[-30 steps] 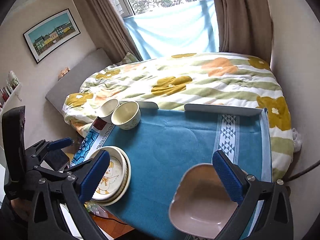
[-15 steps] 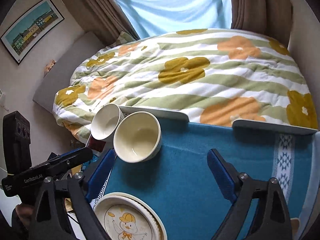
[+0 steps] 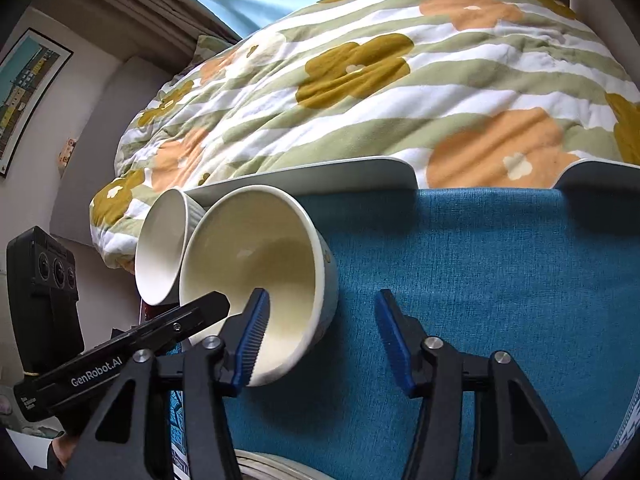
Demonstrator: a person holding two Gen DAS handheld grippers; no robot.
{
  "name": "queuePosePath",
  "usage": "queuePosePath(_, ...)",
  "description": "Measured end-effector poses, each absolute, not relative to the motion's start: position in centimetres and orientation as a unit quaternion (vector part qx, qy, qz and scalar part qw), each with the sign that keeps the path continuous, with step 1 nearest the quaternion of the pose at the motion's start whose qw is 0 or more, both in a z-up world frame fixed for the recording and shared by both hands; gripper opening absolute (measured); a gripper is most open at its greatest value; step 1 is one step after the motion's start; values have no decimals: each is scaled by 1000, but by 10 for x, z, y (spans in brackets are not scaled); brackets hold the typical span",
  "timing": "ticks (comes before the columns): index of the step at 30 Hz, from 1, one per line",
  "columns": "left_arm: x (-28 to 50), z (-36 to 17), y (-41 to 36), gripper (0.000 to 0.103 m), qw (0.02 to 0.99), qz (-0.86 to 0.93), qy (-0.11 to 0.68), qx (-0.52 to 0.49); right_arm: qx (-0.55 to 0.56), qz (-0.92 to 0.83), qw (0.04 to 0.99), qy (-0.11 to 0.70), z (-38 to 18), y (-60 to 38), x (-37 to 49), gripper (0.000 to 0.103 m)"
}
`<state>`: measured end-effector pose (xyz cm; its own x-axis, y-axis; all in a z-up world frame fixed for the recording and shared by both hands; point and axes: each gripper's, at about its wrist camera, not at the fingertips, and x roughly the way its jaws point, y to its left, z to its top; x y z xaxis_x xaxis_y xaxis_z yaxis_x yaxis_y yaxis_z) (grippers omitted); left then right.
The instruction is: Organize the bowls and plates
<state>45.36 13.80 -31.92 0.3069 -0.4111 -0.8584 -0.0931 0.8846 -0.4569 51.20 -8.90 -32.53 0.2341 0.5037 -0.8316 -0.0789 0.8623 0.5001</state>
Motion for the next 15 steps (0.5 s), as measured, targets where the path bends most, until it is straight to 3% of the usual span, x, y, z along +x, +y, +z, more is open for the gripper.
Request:
queuePosePath(3, 455, -320, 140, 16, 780, -99, 582, -207, 173, 191, 766, 589, -327, -83, 512, 18)
queuePosePath(15, 450, -301, 127, 16, 803, -101, 567, -155, 165, 187, 780, 574, -319, -84, 507, 17)
